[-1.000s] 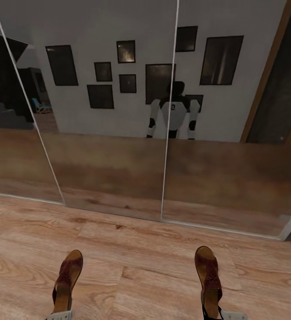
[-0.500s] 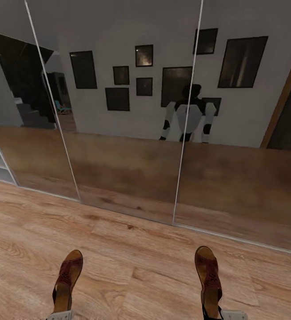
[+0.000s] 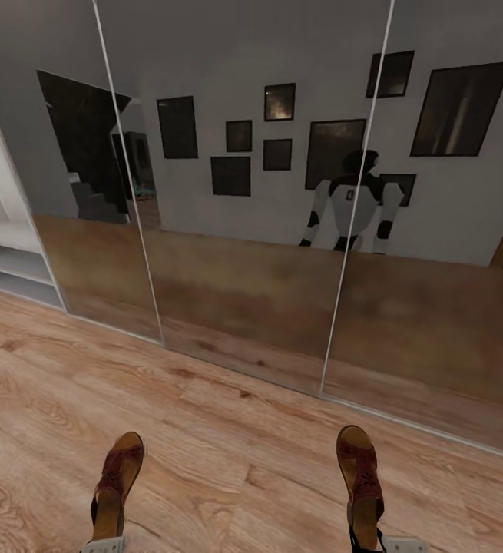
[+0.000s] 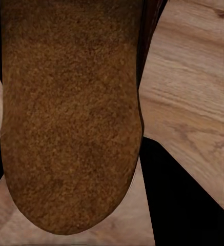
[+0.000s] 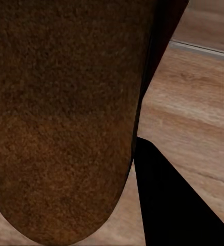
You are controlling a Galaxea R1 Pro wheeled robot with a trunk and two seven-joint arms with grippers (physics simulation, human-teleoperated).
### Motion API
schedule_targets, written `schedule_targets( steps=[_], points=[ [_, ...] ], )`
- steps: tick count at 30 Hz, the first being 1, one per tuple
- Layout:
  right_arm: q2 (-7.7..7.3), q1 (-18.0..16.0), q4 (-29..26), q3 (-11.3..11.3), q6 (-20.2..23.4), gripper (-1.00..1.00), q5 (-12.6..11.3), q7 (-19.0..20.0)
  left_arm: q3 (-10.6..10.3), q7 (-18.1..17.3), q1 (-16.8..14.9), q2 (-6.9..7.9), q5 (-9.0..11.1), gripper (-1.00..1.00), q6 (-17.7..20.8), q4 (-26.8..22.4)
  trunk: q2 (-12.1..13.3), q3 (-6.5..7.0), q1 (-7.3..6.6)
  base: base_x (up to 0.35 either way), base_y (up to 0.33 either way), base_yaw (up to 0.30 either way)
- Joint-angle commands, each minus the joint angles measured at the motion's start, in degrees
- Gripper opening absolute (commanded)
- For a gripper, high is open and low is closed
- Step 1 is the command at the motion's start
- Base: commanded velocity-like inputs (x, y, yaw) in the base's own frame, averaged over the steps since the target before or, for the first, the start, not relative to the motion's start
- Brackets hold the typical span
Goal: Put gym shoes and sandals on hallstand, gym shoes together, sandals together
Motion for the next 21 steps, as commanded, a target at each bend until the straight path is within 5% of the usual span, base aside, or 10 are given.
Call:
schedule_targets(
  steps=[1, 21],
  points=[
    [0.05, 0.0, 0.0, -0.5, -0.1, -1.0, -0.1, 0.6, 0.5, -0.2, -0.1, -0.02, -0.7, -1.0, -0.2, 0.1, 0.0, 0.01, -0.01, 0.0, 0.0, 0.22],
    [0.09, 0.0, 0.0, -0.5, -0.1, -1.0, -0.1, 0.6, 0.5, -0.3, -0.1, -0.1, -0.7, -1.0, -0.3, 0.1, 0.0, 1.1, -0.01, 0.0, 0.0, 0.228]
  ],
)
